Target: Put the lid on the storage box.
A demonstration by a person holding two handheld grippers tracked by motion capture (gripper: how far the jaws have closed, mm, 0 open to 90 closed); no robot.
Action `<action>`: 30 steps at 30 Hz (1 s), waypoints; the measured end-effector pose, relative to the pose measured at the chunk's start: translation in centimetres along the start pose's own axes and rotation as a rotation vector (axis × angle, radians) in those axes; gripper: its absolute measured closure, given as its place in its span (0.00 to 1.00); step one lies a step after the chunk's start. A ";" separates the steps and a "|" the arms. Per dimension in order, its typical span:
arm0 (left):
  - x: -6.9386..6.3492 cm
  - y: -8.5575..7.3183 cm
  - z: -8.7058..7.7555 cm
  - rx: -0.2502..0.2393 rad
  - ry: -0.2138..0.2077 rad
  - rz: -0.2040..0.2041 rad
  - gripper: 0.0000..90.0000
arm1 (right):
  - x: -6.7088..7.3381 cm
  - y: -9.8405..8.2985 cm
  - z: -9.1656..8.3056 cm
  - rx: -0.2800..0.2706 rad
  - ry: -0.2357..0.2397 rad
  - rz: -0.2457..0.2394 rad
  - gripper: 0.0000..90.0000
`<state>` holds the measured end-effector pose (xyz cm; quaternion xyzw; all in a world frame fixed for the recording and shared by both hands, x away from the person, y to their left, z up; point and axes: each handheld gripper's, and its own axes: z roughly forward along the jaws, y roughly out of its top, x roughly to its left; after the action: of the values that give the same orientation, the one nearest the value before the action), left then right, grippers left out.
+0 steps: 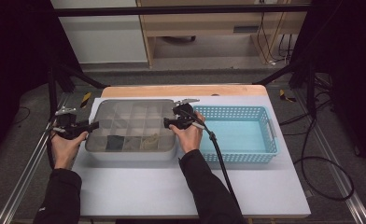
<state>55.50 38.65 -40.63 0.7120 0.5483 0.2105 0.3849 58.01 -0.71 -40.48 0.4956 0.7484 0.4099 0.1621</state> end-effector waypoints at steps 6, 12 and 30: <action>-0.6 0.2 -0.9 -0.027 -0.036 0.008 0.48 | 0.1 -0.1 -0.7 -0.021 0.039 0.003 0.32; -2.2 0.6 -2.9 -0.080 -0.081 0.043 0.46 | 0.1 0.0 -2.5 -0.056 0.091 0.000 0.29; -8.6 -2.5 -6.5 -0.199 -0.177 0.137 0.37 | -3.6 -4.2 -10.6 -0.186 0.173 -0.016 0.26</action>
<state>46.55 32.87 -37.55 0.7218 0.4387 0.2260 0.4853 50.17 -9.37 -37.85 0.4352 0.7223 0.5174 0.1456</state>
